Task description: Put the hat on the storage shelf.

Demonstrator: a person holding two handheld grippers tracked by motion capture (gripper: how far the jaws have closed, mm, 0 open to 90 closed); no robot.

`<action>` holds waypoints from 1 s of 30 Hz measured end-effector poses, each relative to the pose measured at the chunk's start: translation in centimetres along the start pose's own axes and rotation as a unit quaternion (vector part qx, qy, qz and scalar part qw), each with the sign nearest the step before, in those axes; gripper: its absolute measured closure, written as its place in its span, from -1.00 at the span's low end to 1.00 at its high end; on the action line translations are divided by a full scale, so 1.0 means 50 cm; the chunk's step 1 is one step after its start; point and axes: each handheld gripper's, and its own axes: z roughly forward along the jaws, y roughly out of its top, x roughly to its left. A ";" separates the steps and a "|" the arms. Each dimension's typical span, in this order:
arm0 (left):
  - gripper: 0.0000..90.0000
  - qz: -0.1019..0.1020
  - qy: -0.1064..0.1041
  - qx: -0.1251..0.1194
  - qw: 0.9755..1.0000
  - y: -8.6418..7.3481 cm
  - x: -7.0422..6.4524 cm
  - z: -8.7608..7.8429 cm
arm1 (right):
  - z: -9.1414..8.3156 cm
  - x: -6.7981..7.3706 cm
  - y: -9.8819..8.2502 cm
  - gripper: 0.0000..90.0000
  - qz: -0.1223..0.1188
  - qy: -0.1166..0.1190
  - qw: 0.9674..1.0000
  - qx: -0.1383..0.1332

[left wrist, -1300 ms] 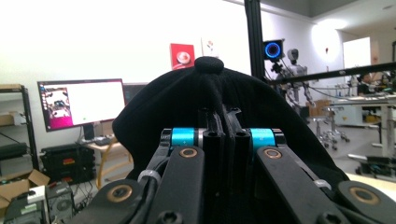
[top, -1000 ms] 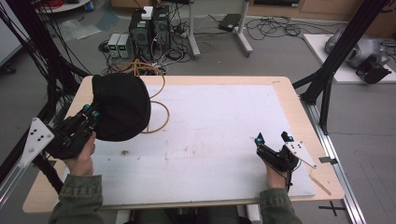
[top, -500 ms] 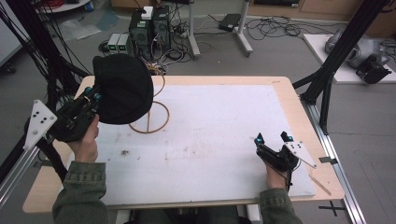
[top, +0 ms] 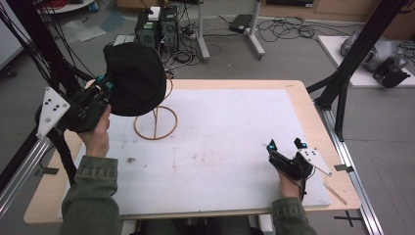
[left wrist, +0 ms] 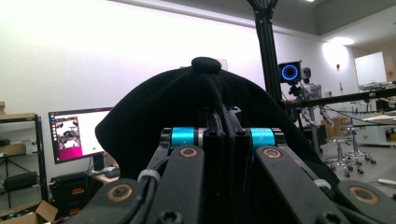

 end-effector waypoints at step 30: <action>0.95 0.002 -0.007 0.046 0.999 -0.009 0.060 0.131 | 0.009 0.001 -0.004 -0.86 -0.005 0.007 1.000 0.008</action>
